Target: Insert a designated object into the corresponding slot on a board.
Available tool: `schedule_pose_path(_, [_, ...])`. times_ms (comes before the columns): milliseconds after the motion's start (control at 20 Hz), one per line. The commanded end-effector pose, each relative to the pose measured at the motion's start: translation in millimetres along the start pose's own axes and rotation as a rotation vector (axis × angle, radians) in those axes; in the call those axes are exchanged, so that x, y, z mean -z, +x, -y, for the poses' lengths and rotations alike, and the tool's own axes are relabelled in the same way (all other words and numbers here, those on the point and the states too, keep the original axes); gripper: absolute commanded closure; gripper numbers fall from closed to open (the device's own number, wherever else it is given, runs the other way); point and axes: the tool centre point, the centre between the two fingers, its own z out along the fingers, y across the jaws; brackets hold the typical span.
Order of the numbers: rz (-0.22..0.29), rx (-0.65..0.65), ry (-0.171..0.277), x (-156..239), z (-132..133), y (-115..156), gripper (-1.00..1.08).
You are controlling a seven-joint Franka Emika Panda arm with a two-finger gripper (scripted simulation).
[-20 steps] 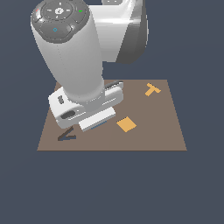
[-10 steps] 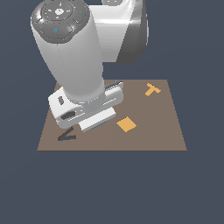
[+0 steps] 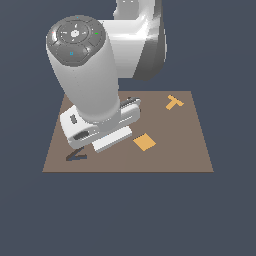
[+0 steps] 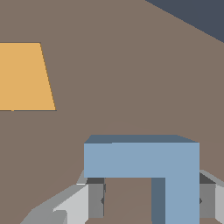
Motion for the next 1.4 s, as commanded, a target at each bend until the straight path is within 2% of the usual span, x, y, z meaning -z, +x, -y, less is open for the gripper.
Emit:
schedule_pose_path(0, [-0.001,0.000,0.000,-1,0,0,1.08])
schedule_pose_path(850, [0.000,-0.008,0.000,2,0,-1,1.08])
schedule_pose_path(1350, [-0.001,-0.128,0.000,4,12,-20,1.08])
